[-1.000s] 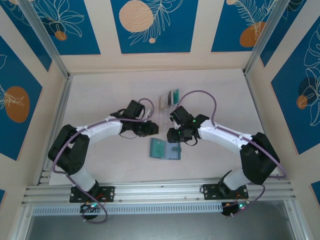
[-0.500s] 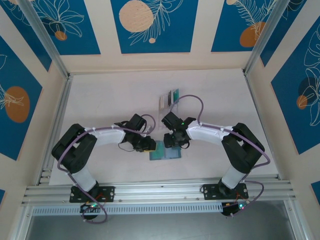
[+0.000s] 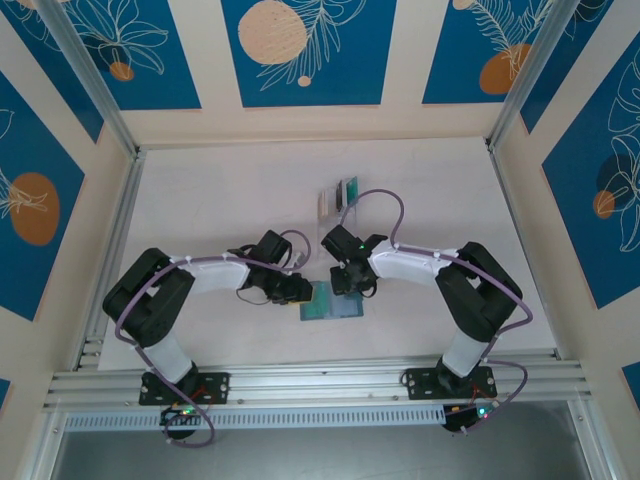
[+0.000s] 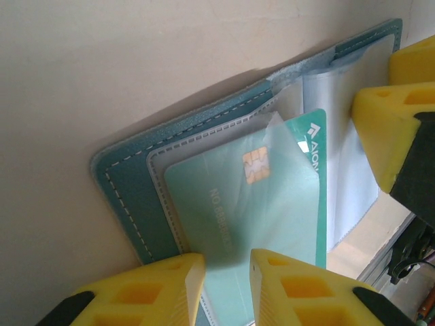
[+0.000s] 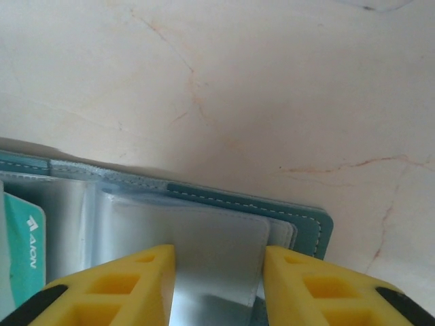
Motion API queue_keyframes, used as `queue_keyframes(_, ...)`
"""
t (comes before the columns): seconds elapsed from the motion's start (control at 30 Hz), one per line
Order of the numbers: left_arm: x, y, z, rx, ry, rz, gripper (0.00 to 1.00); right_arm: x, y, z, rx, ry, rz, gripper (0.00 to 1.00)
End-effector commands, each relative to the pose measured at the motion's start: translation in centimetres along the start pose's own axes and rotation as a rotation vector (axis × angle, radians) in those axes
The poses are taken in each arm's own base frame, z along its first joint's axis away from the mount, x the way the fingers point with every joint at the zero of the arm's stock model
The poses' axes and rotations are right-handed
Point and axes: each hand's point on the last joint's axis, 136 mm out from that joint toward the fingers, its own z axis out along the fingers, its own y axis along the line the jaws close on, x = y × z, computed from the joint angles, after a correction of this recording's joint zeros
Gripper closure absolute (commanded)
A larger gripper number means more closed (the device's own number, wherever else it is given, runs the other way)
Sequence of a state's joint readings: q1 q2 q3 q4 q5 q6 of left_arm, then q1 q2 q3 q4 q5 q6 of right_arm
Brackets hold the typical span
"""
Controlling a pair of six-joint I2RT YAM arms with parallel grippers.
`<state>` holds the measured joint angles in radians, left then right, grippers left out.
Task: Put the credit cards into the card holder
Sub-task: Flip over the card slot in the card holder.
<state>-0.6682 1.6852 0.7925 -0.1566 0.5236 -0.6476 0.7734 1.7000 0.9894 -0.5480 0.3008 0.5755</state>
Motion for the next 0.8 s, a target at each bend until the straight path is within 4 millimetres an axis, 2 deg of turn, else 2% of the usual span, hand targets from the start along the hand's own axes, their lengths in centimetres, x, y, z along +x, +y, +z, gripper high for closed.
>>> queue_keyframes(0.0, 2.0, 2.4, 1.2, -0.078, 0.057, -0.041, 0.73, 1.2, -1.0, 0.6, 0.069, 0.045, 0.008, 0.57)
queue_keyframes(0.1, 2.4, 2.8, 1.3, -0.088, 0.066, -0.051, 0.73, 1.1, -1.6, -0.4, 0.106, 0.022, 0.004, 0.54)
queue_keyframes(0.2, 2.5, 3.1, 1.3, -0.099, 0.063, -0.053, 0.73, 0.4, -1.6, -2.4, 0.131, -0.05, -0.025, 0.54)
queue_keyframes(0.37, 2.7, 3.1, 1.1, -0.098, 0.059, -0.044, 0.73, -0.7, 0.8, -5.2, 0.018, -0.142, -0.071, 0.57)
queue_keyframes(0.53, 2.7, 2.9, 0.8, -0.1, 0.059, -0.033, 0.73, -1.0, 2.1, -3.9, -0.035, -0.108, -0.096, 0.59)
queue_keyframes(0.77, 2.8, 3.0, 0.8, -0.1, 0.056, -0.031, 0.73, -0.9, 1.5, -1.2, -0.016, -0.054, -0.085, 0.6)
